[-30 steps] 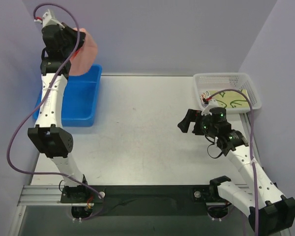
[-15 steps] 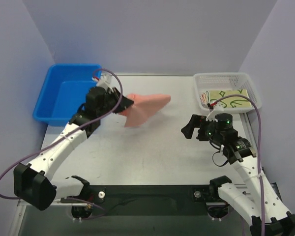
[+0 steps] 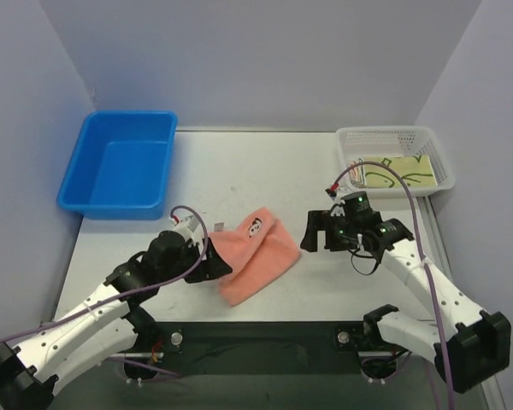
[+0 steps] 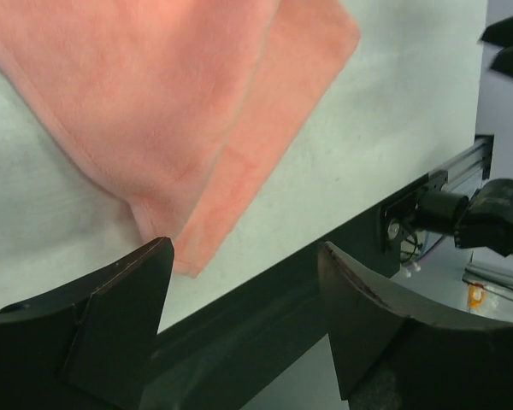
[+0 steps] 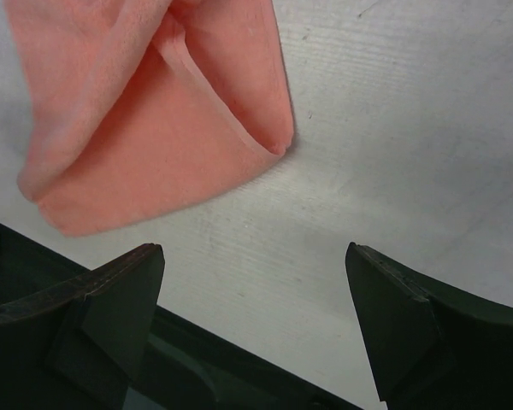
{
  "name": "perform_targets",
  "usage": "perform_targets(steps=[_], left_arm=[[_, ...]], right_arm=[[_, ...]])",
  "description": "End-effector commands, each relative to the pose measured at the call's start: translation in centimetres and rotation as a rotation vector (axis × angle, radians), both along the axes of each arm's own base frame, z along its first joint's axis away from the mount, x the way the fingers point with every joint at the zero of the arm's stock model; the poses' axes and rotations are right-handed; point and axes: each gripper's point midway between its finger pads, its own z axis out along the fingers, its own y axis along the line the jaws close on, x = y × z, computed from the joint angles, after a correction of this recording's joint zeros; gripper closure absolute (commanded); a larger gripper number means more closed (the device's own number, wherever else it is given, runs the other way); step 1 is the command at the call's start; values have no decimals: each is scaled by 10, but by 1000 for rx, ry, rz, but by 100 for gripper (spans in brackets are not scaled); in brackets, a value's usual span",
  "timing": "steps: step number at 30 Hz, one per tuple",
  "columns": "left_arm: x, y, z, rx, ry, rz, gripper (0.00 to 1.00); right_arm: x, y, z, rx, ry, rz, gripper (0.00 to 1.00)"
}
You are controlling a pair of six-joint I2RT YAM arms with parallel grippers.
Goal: Fold and stack the towels
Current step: Move the towel to the center of the board, then flatten out the crumpled towel
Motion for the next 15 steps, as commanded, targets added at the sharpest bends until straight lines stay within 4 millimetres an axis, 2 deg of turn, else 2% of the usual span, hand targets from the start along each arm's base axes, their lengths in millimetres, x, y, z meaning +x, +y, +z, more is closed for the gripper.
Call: perform_targets(steps=[1, 2, 3, 4, 5, 6, 7, 8, 9, 10, 13, 15], left_arm=[[27, 15, 9, 126, -73, 66, 21], [42, 21, 13, 150, -86, 107, 23], [52, 28, 9, 176, -75, 133, 23], [63, 32, -4, 216, -53, 135, 24], [80, 47, -8, 221, -39, 200, 25], [87, 48, -10, 212, -24, 203, 25], [101, 50, -16, 226, -35, 200, 26], [112, 60, -20, 244, -32, 239, 27], [118, 62, -24, 253, -23, 245, 29], [126, 61, -31, 267, -9, 233, 30], [137, 55, -48, 278, 47, 208, 34], [140, 52, -55, 272, 66, 205, 35]], right_arm=[[4, 12, 3, -50, -6, 81, 10], [10, 13, 1, -76, -2, 86, 13], [12, 15, -1, -91, 1, 104, 15], [15, 17, -2, -107, -4, 127, 16], [18, 19, -8, -131, 14, 140, 19], [23, 23, -3, -133, 0, 154, 20], [27, 25, -10, -153, 12, 178, 22], [30, 27, -11, -162, 13, 188, 24], [39, 31, -4, -163, -5, 189, 25], [42, 33, -10, -174, 13, 198, 27], [60, 43, -3, -176, -15, 221, 30], [68, 47, -11, -189, 5, 229, 30]])
